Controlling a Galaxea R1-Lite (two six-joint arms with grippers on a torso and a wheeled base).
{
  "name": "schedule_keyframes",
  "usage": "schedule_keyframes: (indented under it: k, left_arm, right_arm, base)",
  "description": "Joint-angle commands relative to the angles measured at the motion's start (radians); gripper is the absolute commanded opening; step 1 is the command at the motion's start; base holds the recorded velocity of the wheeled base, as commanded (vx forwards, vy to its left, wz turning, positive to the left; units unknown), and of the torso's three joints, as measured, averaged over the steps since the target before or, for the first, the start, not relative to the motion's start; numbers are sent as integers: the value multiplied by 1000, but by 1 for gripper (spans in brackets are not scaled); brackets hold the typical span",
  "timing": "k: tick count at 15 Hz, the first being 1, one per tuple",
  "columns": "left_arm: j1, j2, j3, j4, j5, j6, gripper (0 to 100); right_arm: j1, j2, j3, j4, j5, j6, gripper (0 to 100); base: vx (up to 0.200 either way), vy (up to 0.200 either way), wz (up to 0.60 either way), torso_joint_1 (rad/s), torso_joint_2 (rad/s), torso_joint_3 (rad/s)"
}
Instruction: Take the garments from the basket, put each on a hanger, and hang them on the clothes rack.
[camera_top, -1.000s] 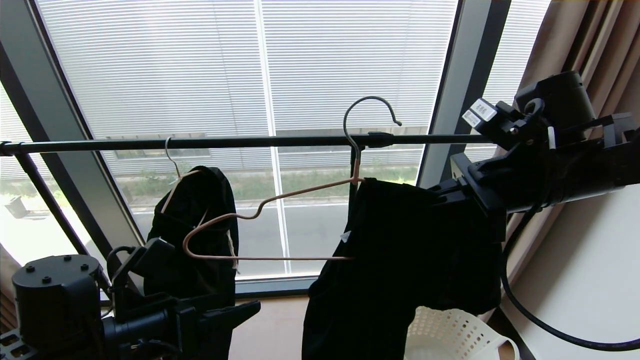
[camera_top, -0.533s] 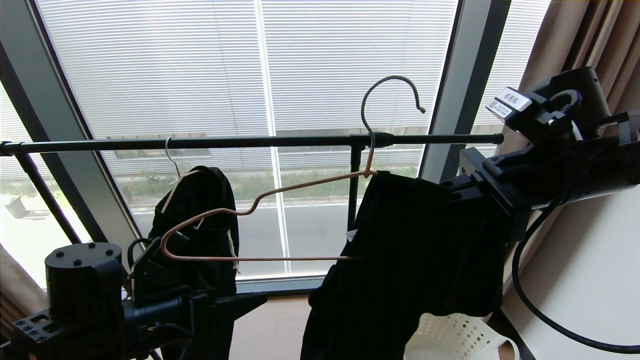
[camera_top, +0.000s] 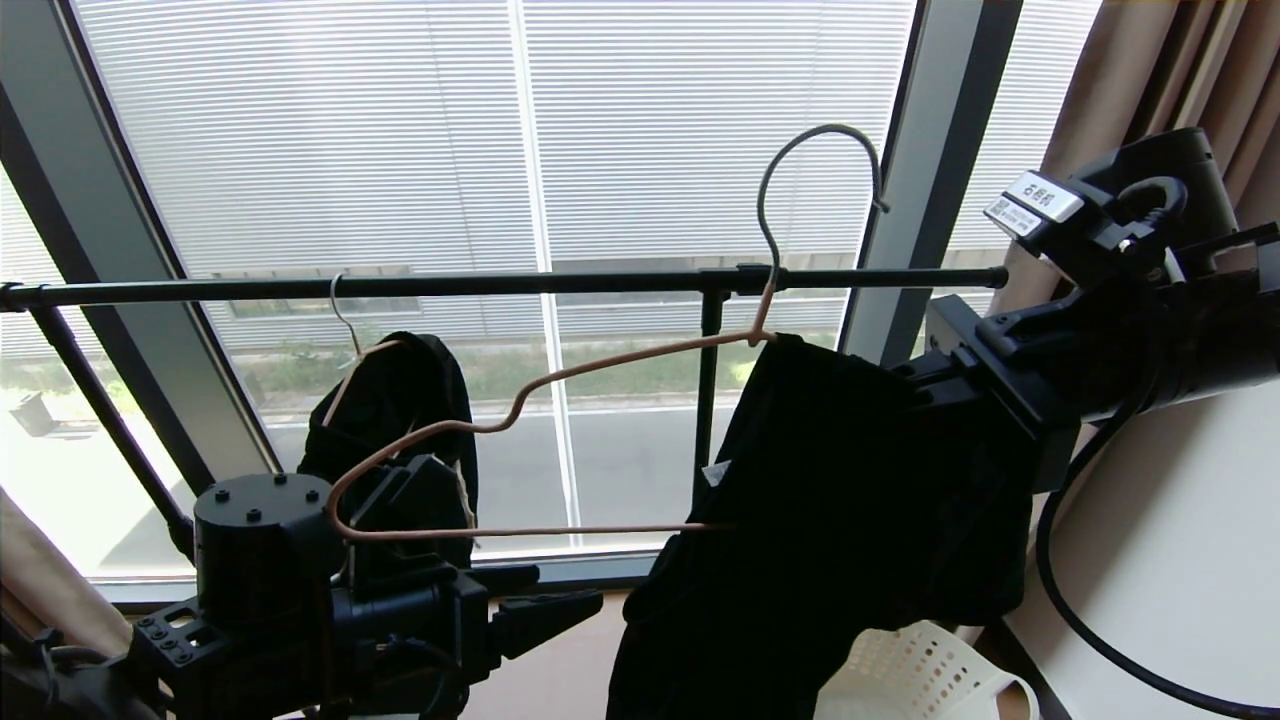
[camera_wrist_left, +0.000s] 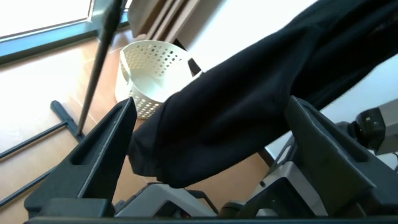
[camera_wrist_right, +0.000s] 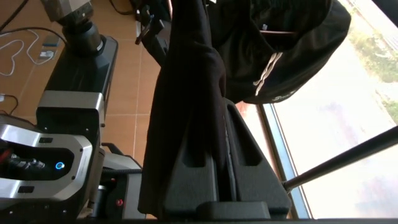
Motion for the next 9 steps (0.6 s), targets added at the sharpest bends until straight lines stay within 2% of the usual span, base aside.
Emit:
schedule_keyframes:
  k: [1, 5, 9]
  left_arm:
    - [-27, 12, -18, 1, 0, 0, 100]
    - [18, 1, 28, -9, 3, 2, 100]
    - [74, -5, 97, -108, 0, 0, 100]
  right_arm:
    - [5, 4, 2, -1, 4, 0, 0]
    - [-23, 4, 11, -2, 6, 0, 0]
    - [-93, 10, 18, -14, 47, 0, 0]
  base:
    - [0, 0, 0, 0, 0, 0]
    - [0, 0, 0, 0, 0, 0]
    - [0, 0, 0, 0, 0, 0]
